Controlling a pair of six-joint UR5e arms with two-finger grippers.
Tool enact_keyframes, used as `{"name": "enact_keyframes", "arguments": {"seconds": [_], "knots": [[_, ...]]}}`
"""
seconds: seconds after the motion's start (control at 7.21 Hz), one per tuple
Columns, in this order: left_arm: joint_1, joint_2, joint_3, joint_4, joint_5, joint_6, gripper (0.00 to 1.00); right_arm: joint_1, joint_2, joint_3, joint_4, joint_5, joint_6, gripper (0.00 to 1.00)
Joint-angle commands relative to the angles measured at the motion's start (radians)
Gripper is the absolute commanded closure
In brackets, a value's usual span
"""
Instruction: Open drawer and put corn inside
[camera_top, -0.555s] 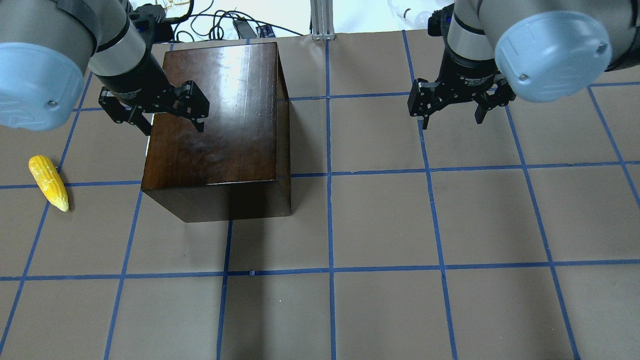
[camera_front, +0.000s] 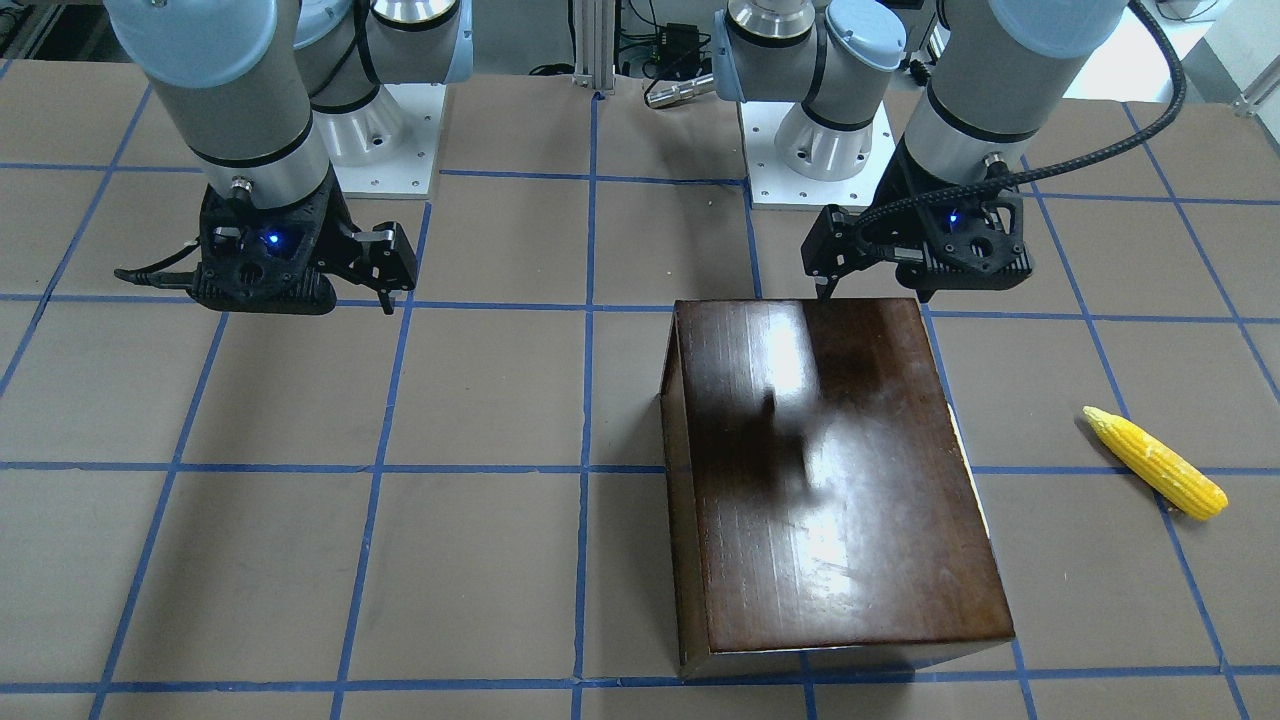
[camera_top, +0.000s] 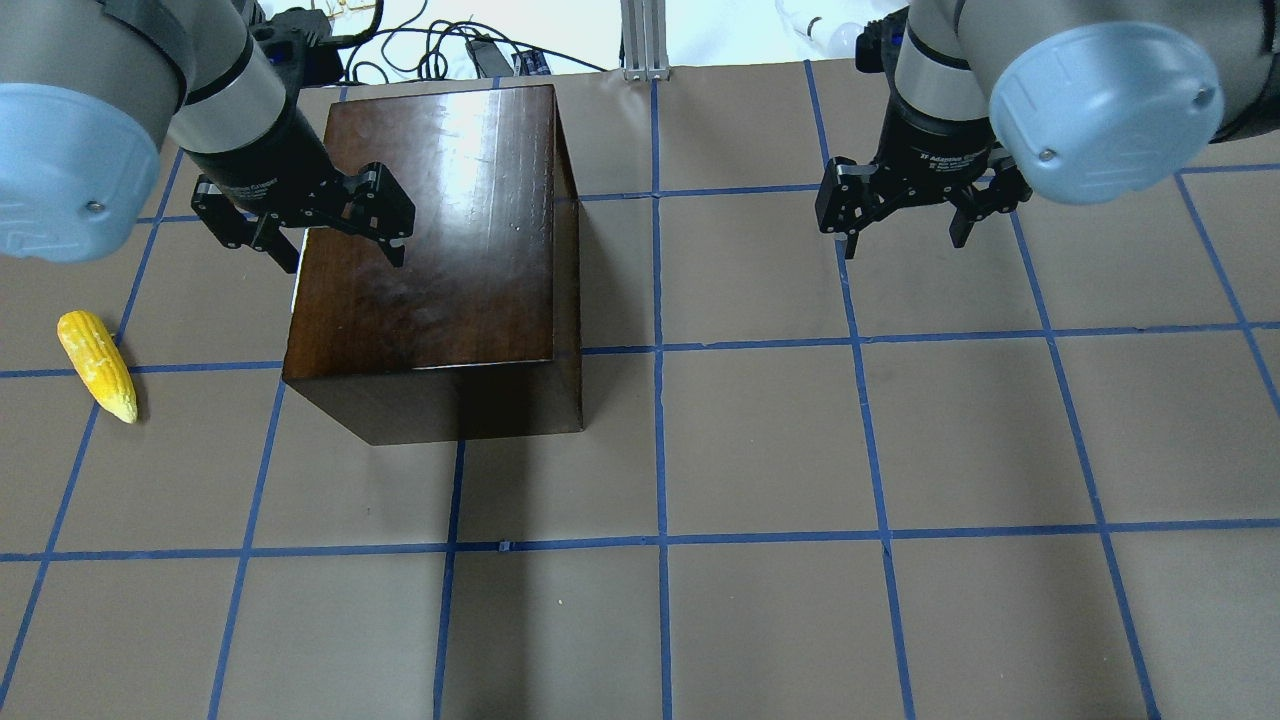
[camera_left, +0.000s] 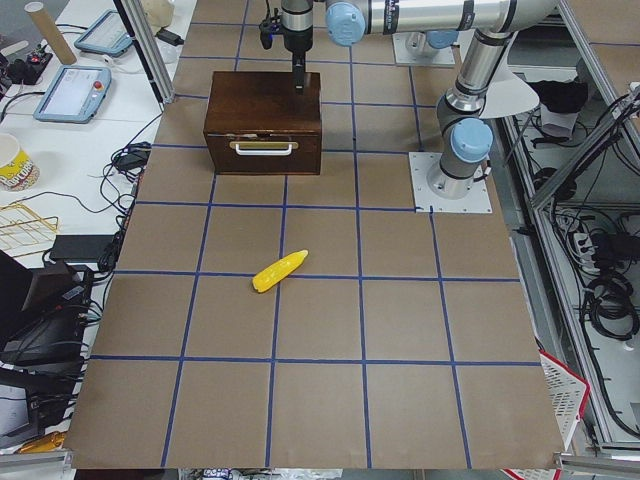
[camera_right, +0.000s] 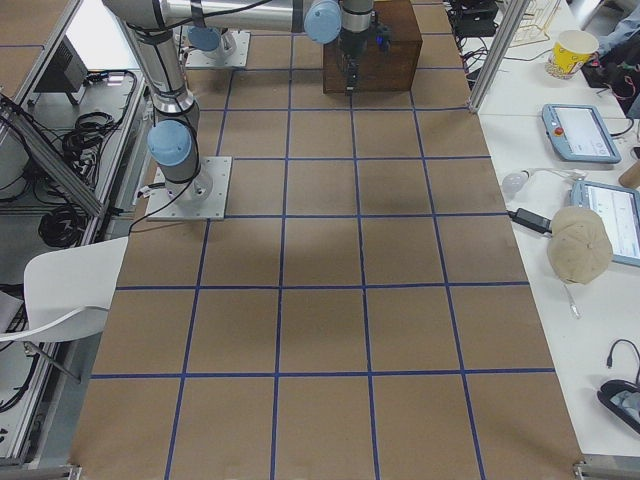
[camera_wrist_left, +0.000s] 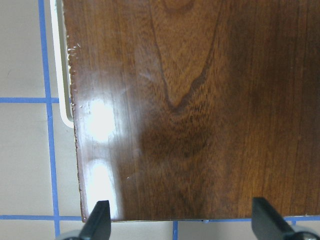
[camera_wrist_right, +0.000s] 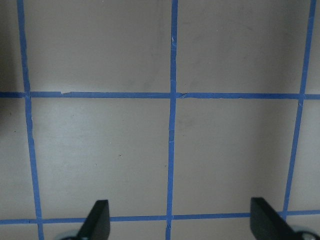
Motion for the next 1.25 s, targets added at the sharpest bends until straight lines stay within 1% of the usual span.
{"name": "enact_keyframes", "arguments": {"seconds": [0.0, 1.11], "knots": [[0.001, -0.012, 0.0, 0.005, 0.004, 0.002, 0.0, 0.0, 0.0, 0.0, 0.0, 0.0, 0.0, 0.0], [0.015, -0.01, 0.006, 0.007, 0.001, 0.002, 0.0, 0.0, 0.0, 0.0, 0.0, 0.0, 0.0, 0.0]]}}
